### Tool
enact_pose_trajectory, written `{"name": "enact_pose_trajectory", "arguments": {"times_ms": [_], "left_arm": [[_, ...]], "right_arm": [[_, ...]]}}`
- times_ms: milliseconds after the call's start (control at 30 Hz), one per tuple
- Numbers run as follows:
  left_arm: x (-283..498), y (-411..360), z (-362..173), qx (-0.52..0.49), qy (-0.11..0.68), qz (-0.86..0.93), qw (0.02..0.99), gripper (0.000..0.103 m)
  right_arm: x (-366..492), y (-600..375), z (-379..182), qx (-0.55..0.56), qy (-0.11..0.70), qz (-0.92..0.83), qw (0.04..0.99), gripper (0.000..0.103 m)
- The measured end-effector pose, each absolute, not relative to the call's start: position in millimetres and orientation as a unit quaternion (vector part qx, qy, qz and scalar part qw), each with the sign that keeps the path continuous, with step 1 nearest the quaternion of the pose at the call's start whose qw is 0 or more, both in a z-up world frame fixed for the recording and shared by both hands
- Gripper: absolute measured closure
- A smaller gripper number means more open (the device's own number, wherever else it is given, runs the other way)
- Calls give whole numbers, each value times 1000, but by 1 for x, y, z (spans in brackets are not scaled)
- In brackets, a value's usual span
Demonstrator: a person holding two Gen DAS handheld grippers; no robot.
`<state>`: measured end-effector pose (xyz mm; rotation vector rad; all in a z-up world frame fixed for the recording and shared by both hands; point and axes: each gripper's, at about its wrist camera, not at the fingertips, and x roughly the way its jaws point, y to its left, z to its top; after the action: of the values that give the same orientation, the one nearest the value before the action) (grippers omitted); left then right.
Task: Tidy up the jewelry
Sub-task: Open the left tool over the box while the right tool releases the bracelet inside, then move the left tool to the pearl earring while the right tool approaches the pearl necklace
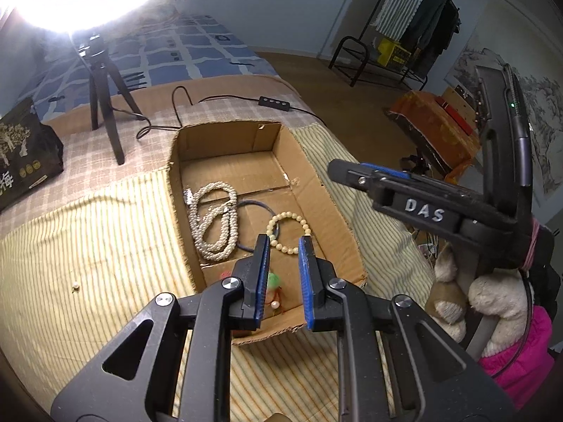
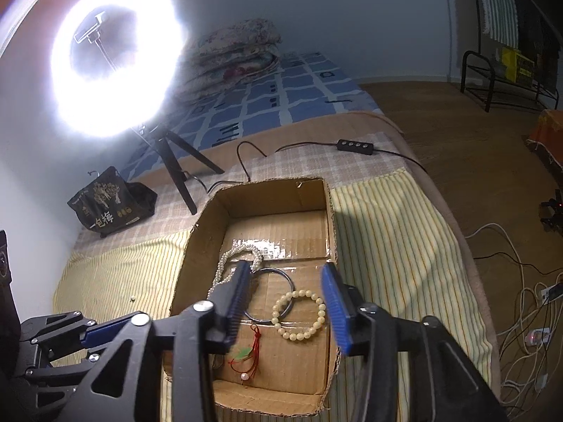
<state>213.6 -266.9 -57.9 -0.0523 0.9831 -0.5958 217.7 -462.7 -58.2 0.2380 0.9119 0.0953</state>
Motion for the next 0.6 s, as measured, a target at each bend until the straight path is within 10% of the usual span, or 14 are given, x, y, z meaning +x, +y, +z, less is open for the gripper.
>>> {"name": "enact_pose_trajectory", "arguments": {"times_ms": [600], "left_arm": [[186, -179, -26, -46, 434, -240, 867, 88]], "right_arm": [[179, -426, -23, 97, 392, 79, 911, 30]]}}
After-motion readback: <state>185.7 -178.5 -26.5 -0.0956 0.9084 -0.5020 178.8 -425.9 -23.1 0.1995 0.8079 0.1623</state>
